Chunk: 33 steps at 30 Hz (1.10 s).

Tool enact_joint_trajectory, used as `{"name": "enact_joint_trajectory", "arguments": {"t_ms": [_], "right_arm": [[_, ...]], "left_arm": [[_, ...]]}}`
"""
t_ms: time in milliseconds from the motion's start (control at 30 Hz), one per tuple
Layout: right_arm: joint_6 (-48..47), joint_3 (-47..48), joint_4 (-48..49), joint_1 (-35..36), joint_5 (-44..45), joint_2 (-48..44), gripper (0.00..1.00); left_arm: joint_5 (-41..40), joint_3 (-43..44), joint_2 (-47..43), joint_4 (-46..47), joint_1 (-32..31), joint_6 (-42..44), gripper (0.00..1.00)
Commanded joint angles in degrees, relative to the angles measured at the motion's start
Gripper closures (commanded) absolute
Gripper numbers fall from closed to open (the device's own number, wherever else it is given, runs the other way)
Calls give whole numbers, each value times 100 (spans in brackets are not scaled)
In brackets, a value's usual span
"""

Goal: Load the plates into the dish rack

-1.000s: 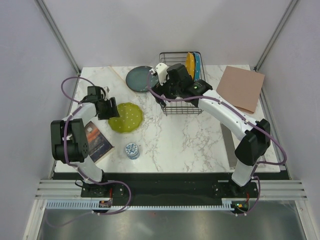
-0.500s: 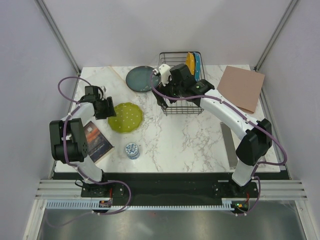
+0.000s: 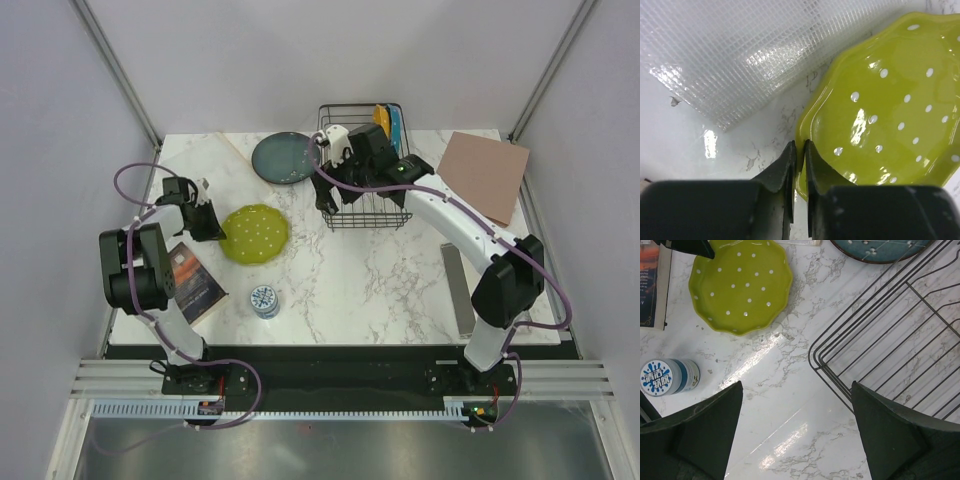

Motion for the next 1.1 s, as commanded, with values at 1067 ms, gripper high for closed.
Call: {"name": "enact_joint_trajectory", "arguments": {"t_ms": [1067], "right_arm": [[144, 3215, -697, -237, -3429, 3162, 7]], "left_arm": [[4439, 278, -1436, 274, 762, 653, 98]]}}
